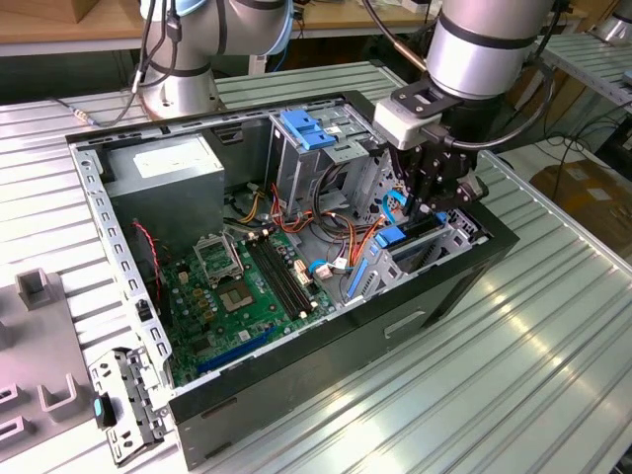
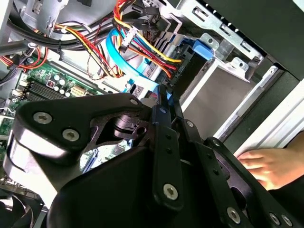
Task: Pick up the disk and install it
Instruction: 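Insert the second disk wire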
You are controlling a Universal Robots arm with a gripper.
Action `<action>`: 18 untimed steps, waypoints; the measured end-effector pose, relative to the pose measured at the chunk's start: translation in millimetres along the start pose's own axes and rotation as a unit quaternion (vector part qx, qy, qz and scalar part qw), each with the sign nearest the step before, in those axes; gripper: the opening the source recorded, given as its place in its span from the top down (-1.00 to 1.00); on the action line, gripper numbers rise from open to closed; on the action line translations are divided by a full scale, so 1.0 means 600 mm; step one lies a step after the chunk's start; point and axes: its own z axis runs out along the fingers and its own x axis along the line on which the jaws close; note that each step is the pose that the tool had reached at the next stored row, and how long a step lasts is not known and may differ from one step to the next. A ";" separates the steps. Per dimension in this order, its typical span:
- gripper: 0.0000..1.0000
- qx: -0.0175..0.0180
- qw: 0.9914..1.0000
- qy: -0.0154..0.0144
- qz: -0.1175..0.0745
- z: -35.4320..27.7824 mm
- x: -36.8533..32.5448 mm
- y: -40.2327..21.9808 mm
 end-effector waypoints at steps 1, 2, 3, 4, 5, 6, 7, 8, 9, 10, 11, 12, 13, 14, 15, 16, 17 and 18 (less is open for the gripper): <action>0.68 0.000 1.000 0.000 0.000 0.001 0.000 0.000; 0.68 0.000 1.000 -0.002 0.000 0.001 0.000 0.000; 0.68 0.000 1.000 -0.003 0.000 0.002 0.000 0.000; 0.68 0.000 1.000 -0.003 0.000 0.003 0.000 0.000; 0.68 0.000 1.000 -0.004 0.000 0.004 0.000 0.000; 0.68 0.000 1.000 -0.004 0.001 0.005 0.000 0.001; 0.68 0.000 1.000 -0.005 0.001 0.006 0.000 0.001; 0.68 0.000 1.000 -0.005 0.001 0.007 0.000 0.001; 0.68 0.000 1.000 -0.006 0.001 0.008 0.000 0.001; 0.68 0.000 1.000 -0.007 0.001 0.010 0.000 0.001; 0.68 0.000 1.000 -0.007 0.001 0.011 0.000 0.001; 0.68 0.000 1.000 -0.007 0.001 0.011 0.000 0.001; 0.68 0.000 1.000 -0.008 0.001 0.011 0.000 0.001; 0.68 0.000 1.000 -0.008 0.001 0.011 0.000 0.001; 0.68 0.000 1.000 -0.009 0.001 0.012 0.000 0.001; 0.68 0.000 1.000 -0.009 0.001 0.012 0.000 0.001; 0.68 0.000 1.000 -0.009 0.001 0.012 0.000 0.001; 0.68 0.000 1.000 -0.009 0.001 0.012 0.000 0.001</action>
